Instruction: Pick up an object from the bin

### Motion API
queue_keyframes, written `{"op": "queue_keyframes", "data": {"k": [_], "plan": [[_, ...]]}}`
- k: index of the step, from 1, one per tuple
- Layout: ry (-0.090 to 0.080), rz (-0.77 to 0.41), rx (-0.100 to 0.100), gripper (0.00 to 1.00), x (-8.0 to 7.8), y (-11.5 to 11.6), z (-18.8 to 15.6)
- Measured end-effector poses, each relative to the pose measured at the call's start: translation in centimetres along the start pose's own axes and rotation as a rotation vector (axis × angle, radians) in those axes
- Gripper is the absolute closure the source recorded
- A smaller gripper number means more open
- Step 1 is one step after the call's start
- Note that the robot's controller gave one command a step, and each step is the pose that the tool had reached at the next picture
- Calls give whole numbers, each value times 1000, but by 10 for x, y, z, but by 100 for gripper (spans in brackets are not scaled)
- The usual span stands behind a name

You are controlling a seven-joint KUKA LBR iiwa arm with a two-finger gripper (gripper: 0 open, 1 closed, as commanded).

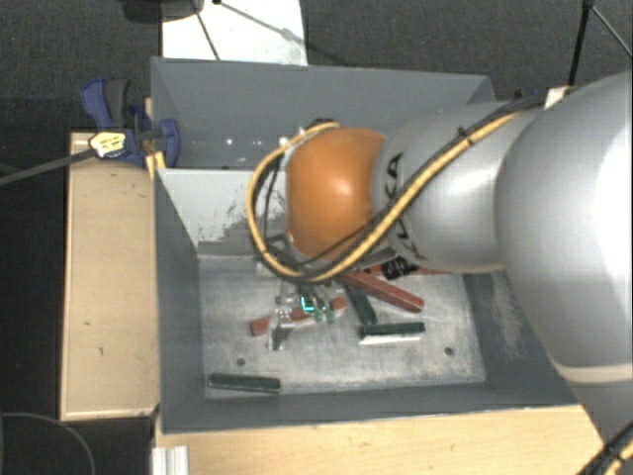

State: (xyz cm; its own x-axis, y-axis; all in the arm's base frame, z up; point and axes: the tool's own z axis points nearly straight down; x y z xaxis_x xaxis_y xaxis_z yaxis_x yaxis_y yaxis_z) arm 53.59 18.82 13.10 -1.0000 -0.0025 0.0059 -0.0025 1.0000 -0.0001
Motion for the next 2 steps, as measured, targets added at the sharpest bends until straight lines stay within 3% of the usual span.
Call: {"op": "queue_keyframes", "data": {"k": [1,2], "plan": [[-7,4,-1,0,-2,-1,-4],[-18,-46,-3,100,-21,-52,56]]}}
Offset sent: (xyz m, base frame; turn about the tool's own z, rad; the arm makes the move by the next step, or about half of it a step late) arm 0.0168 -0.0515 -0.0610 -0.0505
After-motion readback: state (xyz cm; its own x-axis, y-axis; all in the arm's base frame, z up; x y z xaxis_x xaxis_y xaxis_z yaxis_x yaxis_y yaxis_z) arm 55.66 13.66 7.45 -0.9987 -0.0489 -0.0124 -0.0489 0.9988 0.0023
